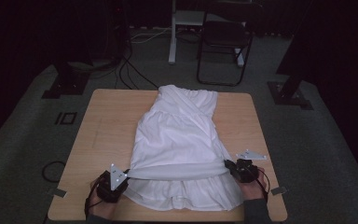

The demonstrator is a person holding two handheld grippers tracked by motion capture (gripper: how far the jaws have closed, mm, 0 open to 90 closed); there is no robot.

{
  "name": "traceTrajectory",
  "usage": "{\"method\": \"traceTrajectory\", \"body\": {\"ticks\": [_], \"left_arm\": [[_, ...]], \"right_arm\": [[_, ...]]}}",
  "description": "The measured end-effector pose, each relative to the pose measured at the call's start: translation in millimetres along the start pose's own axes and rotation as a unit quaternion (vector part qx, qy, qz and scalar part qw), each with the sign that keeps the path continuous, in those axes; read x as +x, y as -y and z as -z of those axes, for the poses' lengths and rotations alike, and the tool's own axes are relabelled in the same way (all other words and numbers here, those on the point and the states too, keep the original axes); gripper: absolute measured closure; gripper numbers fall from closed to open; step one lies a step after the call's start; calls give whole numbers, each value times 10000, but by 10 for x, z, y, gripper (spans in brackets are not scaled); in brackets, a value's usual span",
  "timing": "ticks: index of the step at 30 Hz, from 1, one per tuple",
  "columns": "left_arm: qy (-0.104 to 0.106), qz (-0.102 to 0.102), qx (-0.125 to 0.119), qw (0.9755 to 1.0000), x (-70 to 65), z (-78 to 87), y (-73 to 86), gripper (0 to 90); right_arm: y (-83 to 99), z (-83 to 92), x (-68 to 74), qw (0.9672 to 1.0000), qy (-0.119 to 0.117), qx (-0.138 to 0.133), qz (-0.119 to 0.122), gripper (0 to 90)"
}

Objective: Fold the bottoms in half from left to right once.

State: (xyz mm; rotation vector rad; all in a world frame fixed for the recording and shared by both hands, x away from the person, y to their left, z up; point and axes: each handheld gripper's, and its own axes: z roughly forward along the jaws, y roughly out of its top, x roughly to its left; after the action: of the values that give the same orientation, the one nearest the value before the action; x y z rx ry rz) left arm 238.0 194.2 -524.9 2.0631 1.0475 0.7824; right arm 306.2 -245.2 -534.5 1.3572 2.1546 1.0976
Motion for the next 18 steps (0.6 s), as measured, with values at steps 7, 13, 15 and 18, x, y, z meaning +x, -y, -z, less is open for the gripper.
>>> {"method": "traceTrajectory", "body": {"ticks": [7, 13, 15, 18], "left_arm": [[321, -69, 189, 9993, -81, -115, 33, 626], [834, -154, -121, 9963, -120, -10, -2, 405], [991, -145, -259, 9946, -118, 62, -33, 360], [1141, -114, -485, 9922, -114, 165, -101, 320]], "right_arm": [[80, -127, -67, 9996, 112, 242, -84, 850], [65, -162, -88, 9988, 354, 308, -106, 673], [39, -135, -112, 9990, 361, 201, -153, 617], [-29, -96, -145, 9992, 349, 35, -214, 570]]}}
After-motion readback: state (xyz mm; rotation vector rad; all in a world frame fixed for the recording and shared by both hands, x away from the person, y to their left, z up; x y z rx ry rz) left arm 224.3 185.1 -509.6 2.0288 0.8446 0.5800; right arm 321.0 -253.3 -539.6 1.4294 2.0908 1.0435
